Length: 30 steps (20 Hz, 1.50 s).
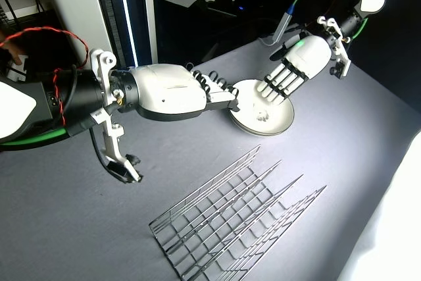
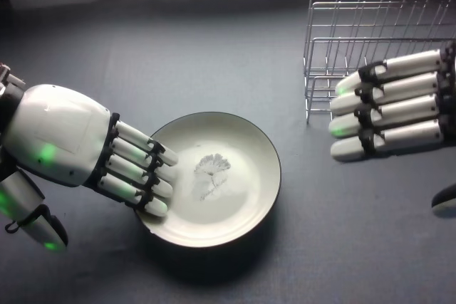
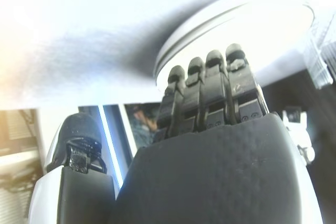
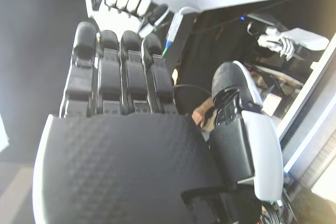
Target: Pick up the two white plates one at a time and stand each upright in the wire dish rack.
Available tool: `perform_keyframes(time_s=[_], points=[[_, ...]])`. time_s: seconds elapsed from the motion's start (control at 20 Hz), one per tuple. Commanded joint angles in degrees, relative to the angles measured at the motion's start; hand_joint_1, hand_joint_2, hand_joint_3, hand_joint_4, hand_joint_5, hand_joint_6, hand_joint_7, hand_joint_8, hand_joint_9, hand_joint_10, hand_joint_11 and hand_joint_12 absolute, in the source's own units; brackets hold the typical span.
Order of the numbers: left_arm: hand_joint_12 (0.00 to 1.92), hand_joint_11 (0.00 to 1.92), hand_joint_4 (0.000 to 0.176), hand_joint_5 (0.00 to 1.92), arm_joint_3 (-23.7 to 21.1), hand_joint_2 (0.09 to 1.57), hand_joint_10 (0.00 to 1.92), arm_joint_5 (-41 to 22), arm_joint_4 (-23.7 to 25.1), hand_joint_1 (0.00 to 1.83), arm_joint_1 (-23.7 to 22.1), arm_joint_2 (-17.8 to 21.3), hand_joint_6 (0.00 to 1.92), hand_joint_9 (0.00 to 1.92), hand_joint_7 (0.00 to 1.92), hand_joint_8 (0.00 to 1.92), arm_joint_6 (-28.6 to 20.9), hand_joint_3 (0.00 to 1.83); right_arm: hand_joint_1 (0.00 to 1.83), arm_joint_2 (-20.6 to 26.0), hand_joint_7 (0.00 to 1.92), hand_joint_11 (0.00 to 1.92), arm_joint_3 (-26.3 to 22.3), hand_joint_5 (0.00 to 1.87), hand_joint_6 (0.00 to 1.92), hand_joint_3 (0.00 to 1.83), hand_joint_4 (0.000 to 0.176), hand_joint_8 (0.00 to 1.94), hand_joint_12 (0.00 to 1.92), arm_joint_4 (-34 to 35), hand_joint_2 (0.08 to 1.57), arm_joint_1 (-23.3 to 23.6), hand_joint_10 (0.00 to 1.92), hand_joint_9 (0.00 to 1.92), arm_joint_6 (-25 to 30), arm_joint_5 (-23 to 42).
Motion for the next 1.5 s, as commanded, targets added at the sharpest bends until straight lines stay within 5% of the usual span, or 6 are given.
perform_keyframes(time_s=[0.0,0.7,1.45], points=[[0.0,0.0,0.0,0.09,0.7,1.23,0.01,-1.5,-3.3,0.0,0.0,-0.2,0.01,0.03,0.07,0.01,0.0,0.01,0.0,-0.1,0.21,0.0,0.3,0.23,0.0,0.0,0.0,0.01,0.52,4.7,1.36,0.8,0.01,0.18,0.4,3.9],[0.0,0.01,0.0,0.1,5.8,1.22,0.0,-2.4,-0.1,0.0,-0.1,-2.0,0.01,0.04,0.08,0.01,0.0,0.0,0.0,-5.8,0.13,0.0,3.5,0.17,0.0,0.0,0.0,0.0,0.42,1.8,1.34,3.9,0.0,0.12,0.5,0.1],[0.0,0.0,0.0,0.1,4.8,1.19,0.0,-1.4,1.8,0.0,4.0,-3.5,0.0,0.03,0.07,0.0,0.0,0.0,0.03,-6.6,0.16,0.0,4.5,0.19,0.01,0.0,0.0,0.0,0.47,1.8,1.31,3.8,0.0,0.14,0.4,-0.1]])
